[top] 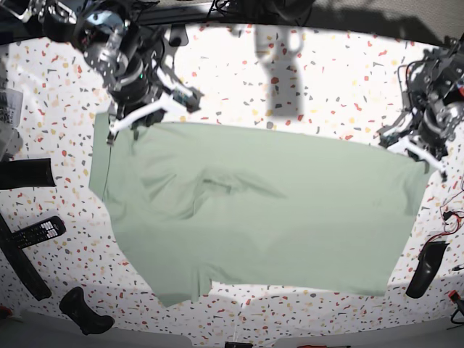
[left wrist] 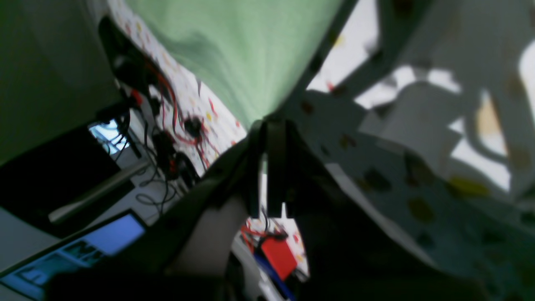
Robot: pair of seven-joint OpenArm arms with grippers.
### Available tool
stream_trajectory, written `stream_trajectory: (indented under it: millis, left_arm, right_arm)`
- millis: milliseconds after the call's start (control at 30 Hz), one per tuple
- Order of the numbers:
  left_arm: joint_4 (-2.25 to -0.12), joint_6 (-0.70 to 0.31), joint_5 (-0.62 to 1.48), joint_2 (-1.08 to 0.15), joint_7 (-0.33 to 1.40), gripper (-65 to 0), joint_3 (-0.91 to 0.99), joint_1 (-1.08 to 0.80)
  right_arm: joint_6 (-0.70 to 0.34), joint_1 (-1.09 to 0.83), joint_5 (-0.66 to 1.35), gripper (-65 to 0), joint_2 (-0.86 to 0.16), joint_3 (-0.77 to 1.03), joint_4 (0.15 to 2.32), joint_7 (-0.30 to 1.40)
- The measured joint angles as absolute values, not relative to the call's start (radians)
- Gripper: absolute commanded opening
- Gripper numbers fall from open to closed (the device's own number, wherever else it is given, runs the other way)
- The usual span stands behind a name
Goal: Fold the T-shirt properly
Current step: 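Lift and drag the collar edge with both grippers toward the robot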
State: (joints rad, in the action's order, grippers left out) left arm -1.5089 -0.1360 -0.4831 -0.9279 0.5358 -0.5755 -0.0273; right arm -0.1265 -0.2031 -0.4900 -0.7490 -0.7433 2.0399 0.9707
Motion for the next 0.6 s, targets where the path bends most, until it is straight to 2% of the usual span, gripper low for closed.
stream_trajectory:
  millis: [233, 400, 600]
  left_arm:
    - [-1.65, -0.041, -0.48, -1.025, 0.63, -65.0, -0.575, -0.18]
    - [-1.74, -0.041, -0.477, -1.045, 0.746, -65.0, -0.575, -0.264]
    - [-1.821, -0.036, -0.477, -1.045, 0.821, -65.0, -0.575, -0.356]
  right_arm:
    - [-0.125, -0.297, -0.555, -65.0, -0.751, -0.743, 2.108, 1.019]
    - [-0.124, -0.371, -0.603, -65.0, -0.76, -0.739, 2.153, 1.049]
    - [-0.123, -0.451, -0.645, -65.0, -0.831, -0.739, 2.204, 1.11]
